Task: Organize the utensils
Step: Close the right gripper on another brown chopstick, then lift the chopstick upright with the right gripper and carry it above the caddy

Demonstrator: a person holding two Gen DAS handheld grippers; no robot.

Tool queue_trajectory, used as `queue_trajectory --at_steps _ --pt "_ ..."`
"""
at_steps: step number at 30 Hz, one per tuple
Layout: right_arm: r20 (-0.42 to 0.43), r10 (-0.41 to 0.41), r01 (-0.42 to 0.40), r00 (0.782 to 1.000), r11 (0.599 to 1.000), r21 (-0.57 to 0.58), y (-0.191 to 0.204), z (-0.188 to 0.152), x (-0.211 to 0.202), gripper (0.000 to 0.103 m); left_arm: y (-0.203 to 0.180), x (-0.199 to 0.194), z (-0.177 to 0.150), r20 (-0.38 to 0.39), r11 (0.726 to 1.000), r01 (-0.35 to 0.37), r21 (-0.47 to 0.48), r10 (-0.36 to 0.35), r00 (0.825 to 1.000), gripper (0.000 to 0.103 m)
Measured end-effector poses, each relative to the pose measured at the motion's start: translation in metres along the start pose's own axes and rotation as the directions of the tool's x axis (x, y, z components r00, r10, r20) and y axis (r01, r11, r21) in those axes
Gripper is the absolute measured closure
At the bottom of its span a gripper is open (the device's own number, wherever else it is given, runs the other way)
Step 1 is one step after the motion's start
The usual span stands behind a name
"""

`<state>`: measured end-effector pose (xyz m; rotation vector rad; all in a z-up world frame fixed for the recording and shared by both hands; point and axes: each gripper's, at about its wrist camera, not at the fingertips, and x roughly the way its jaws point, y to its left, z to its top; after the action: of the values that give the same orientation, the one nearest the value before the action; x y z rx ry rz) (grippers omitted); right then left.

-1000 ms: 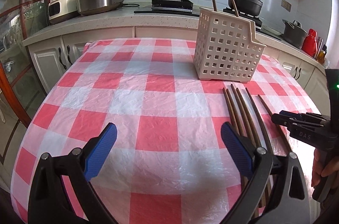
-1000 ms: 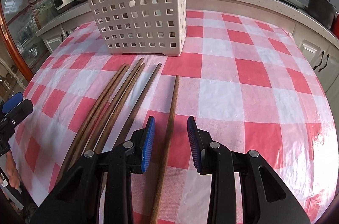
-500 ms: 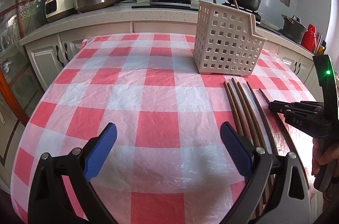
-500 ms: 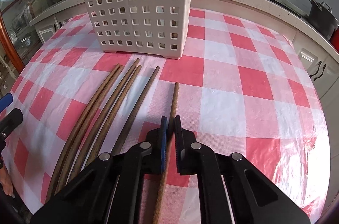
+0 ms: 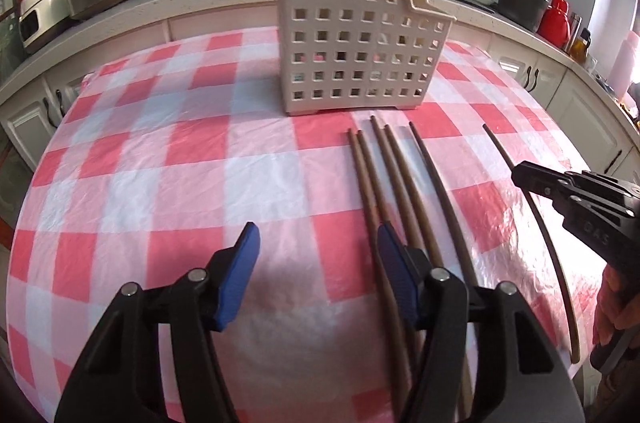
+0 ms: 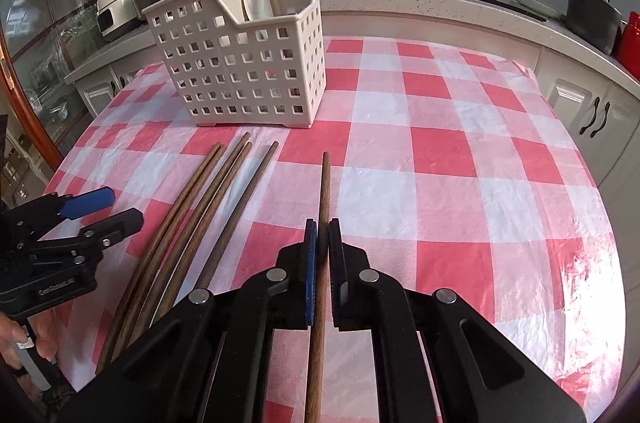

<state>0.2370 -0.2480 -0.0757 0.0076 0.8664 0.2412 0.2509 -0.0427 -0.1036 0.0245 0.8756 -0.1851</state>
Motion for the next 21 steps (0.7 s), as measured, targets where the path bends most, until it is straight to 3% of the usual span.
queue_trajectory --at_steps 6,14,21 --pt "0.023 0.032 -0.032 0.999 0.999 0.016 -0.006 -0.002 -0.006 0.097 -0.008 0.017 0.011 -0.027 1.000 -0.008 0.002 0.008 1.000 0.062" --pt "0.037 0.057 -0.058 0.998 0.998 0.025 -0.009 -0.003 -0.009 0.097 -0.011 0.026 0.018 -0.043 1.000 0.001 -0.007 -0.002 0.999 0.064" --pt "0.039 0.060 -0.061 0.997 0.997 0.036 -0.012 -0.005 -0.010 0.097 -0.019 0.036 0.021 -0.056 1.000 -0.010 0.015 0.011 0.998 0.076"
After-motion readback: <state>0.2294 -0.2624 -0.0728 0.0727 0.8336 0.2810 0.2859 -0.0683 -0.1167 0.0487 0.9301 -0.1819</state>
